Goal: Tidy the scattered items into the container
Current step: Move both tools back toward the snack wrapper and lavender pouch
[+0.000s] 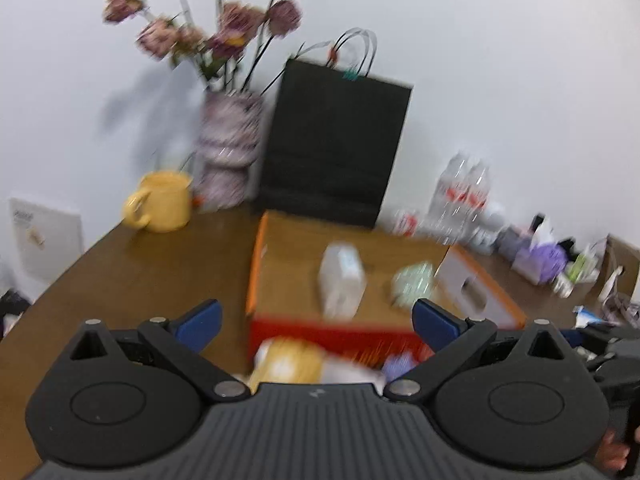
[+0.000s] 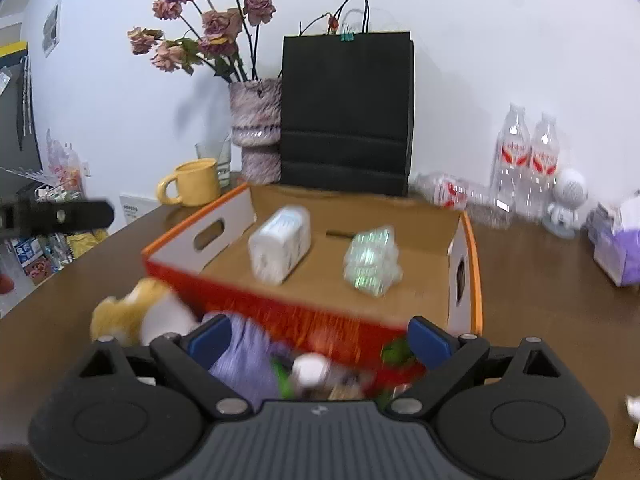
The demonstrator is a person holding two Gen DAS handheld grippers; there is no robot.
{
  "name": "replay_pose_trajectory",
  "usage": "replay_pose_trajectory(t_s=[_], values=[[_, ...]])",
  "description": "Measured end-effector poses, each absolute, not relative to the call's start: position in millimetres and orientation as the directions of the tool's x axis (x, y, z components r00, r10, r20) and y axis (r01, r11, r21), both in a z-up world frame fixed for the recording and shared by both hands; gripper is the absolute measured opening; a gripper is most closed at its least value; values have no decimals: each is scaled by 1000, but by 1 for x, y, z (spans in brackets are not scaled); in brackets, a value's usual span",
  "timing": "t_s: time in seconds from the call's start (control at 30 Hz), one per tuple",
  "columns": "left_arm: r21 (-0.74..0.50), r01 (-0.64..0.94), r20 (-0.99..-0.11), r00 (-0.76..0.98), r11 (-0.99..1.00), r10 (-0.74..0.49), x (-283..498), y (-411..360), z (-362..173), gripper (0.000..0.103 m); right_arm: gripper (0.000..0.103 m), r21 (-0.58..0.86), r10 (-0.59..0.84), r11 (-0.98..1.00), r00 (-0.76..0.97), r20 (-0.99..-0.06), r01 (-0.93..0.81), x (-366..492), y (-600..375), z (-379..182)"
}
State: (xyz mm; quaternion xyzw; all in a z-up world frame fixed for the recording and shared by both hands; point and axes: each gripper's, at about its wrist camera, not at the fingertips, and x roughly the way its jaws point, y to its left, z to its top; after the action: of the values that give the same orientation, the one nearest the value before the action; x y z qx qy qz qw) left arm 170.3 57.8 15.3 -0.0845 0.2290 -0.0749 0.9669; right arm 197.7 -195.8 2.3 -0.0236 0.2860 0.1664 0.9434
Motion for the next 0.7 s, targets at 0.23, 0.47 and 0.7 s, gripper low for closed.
replay_pose_trajectory(t_s=[0.23, 0.47, 0.7], values=[[-195, 60, -539, 827, 979, -158, 136, 69, -26, 103, 94, 8, 314, 926, 761, -567, -377, 159, -174, -34], [-175, 34, -600, 788, 984, -134, 121, 63, -58, 103, 93, -98, 276, 911, 768, -578, -401, 144, -142, -52], [-185, 16, -629, 767, 983, -131, 126, 61, -73, 103, 93, -61, 267, 923, 747, -609, -380, 152, -135, -64]])
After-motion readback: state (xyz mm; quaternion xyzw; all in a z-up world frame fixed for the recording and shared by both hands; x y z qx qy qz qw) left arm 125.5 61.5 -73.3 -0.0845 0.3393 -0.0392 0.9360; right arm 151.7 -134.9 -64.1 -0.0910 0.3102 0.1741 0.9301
